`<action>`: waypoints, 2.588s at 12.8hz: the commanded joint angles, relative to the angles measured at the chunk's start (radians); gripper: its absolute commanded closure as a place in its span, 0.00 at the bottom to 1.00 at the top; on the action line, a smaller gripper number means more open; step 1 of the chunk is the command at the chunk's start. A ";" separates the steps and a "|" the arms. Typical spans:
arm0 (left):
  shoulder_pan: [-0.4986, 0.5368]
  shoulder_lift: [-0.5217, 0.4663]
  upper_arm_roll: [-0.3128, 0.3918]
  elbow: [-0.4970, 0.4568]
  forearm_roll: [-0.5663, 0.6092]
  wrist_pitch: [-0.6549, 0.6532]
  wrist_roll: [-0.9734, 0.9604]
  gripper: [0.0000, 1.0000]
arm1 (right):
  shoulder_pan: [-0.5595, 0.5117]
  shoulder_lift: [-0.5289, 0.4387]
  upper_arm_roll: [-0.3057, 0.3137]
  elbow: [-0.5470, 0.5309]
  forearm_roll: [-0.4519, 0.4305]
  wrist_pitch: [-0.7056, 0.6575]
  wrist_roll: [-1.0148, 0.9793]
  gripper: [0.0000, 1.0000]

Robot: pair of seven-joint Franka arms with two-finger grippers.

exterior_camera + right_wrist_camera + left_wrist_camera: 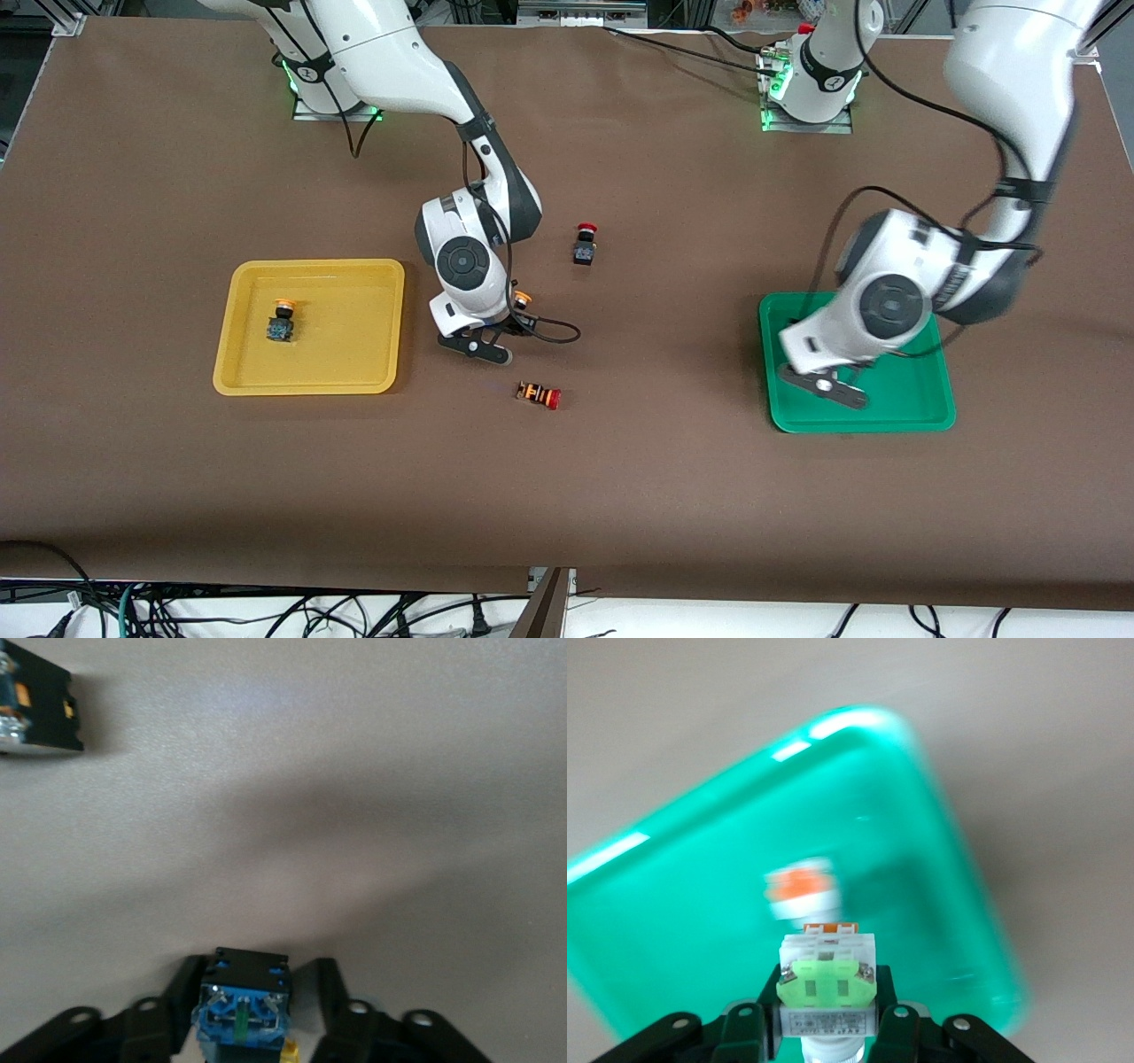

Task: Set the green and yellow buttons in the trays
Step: 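Lower the green-top button into the green tray while the right gripper carries the blue button, then place the blue button in the yellow tray while the left gripper withdraws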

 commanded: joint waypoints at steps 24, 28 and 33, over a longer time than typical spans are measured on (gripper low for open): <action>-0.215 -0.532 0.374 0.117 -0.405 -0.350 -0.050 0.00 | -0.361 -0.171 -0.062 -0.022 -0.086 -0.384 -0.800 0.00; -0.220 -0.571 0.377 0.060 -0.454 -0.342 -0.042 0.00 | -0.621 -0.384 0.242 -0.043 -0.361 -0.523 -0.693 0.00; -0.218 -0.565 0.377 0.063 -0.455 -0.344 -0.044 0.00 | -0.770 -0.694 0.356 -0.094 -0.395 -0.767 -0.697 0.00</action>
